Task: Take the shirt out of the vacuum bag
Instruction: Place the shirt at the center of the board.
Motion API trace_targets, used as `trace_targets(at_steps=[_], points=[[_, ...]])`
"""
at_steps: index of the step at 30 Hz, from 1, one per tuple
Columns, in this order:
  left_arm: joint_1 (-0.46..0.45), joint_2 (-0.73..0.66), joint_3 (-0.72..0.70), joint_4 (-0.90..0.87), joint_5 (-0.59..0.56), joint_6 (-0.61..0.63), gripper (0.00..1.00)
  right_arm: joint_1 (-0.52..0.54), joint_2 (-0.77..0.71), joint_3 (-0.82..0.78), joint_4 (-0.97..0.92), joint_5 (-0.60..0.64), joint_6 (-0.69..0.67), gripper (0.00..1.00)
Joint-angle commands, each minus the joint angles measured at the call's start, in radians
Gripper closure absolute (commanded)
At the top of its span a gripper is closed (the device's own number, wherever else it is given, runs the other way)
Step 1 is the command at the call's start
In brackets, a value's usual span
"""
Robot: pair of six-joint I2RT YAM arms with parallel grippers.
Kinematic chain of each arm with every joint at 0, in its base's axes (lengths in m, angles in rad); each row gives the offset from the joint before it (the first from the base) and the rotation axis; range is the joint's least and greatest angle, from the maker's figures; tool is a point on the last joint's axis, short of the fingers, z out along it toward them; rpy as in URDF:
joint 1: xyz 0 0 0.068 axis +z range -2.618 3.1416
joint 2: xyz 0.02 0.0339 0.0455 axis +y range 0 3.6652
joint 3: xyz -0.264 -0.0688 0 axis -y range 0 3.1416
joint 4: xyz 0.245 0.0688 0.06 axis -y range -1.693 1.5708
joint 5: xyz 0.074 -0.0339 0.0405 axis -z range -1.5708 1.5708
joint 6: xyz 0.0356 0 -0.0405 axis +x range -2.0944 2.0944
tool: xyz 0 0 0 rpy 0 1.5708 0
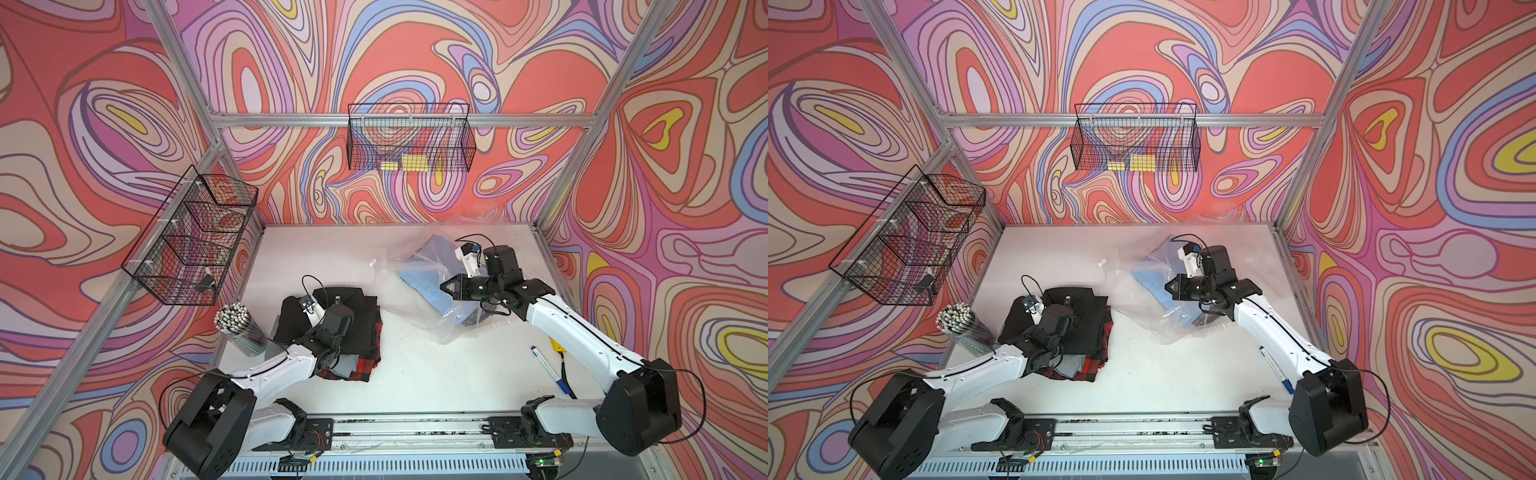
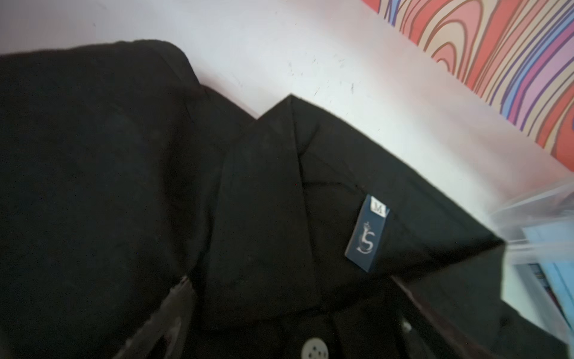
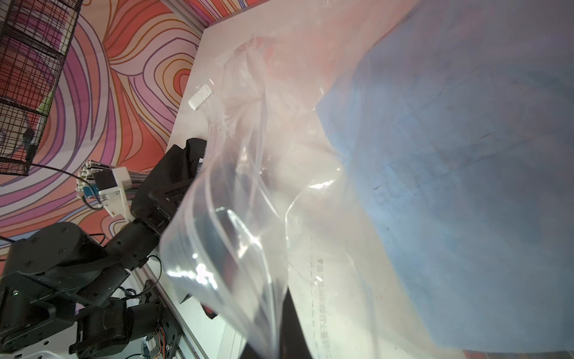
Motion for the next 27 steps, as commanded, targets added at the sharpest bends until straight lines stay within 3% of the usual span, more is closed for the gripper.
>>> trace_targets(at_steps=[1, 6, 10, 12, 14, 21, 24, 27], points=[[0.0, 0.053, -0.019, 0.045, 0.112, -0.122, 0.02, 0.005, -0.035, -0.007, -0.017, 0.002, -0.01, 1.0], [-0.054, 0.05, 0.018, -0.026, 0.048, -0.099, 0.01, 0.005, -0.041, 0.007, -0.021, 0.001, -0.007, 1.0], [-0.147, 0.004, 0.173, -0.094, -0.019, 0.058, 0.01, 0.005, -0.039, 0.02, -0.027, 0.006, -0.009, 1.0], [-0.202, 0.008, 0.26, -0.059, 0.005, 0.172, 0.01, 0.006, -0.036, 0.023, -0.023, 0.005, -0.004, 1.0], [-0.233, 0.034, 0.345, -0.05, 0.045, 0.204, 0.01, 0.006, -0.033, 0.023, -0.015, 0.003, 0.002, 1.0], [-0.263, 0.148, 0.48, 0.01, 0.128, 0.11, 0.01, 0.006, -0.047, 0.01, -0.012, 0.006, 0.006, 1.0], [-0.282, 0.191, 0.565, -0.122, 0.057, 0.072, 0.01, 0.006, -0.045, 0.012, -0.03, 0.008, -0.007, 1.0], [-0.295, 0.116, 0.481, -0.18, -0.042, -0.021, 0.01, 0.005, -0.051, 0.002, -0.046, 0.014, -0.025, 1.0]])
